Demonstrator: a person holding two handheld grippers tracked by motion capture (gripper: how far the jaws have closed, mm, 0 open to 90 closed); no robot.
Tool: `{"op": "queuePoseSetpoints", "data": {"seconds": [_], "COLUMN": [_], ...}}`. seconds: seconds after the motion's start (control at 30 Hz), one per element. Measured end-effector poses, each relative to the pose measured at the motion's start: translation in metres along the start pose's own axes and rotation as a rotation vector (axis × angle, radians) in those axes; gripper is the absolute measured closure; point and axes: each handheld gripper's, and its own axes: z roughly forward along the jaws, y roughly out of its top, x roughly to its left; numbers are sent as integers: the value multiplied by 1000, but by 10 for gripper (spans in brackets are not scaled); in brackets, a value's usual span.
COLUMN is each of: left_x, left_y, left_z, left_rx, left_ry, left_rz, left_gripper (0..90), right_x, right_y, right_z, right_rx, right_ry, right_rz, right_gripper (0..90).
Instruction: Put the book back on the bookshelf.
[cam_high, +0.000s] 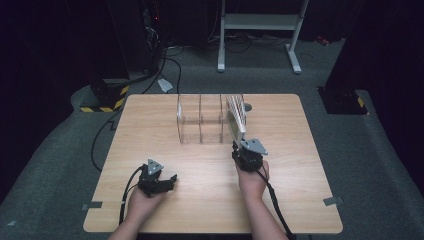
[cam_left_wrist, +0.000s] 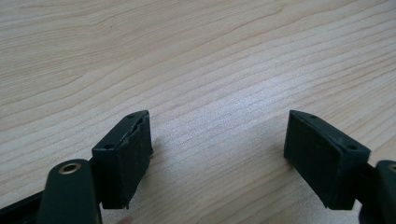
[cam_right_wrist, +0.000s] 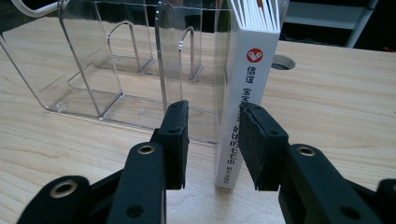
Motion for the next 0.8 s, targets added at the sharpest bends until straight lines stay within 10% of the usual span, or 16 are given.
{"op": "queuePoseSetpoints", "data": {"seconds": [0.8], "left_x": [0], "left_y": [0], "left_z": [0], "left_rx": [2], "left_ry": [0], "left_rz": [2], "left_gripper": [233], "right_x": [-2], "right_y": [-1], "right_z": [-15], "right_rx": [-10], "right_ry": [66], "right_rz": [-6], "right_gripper": [546]}}
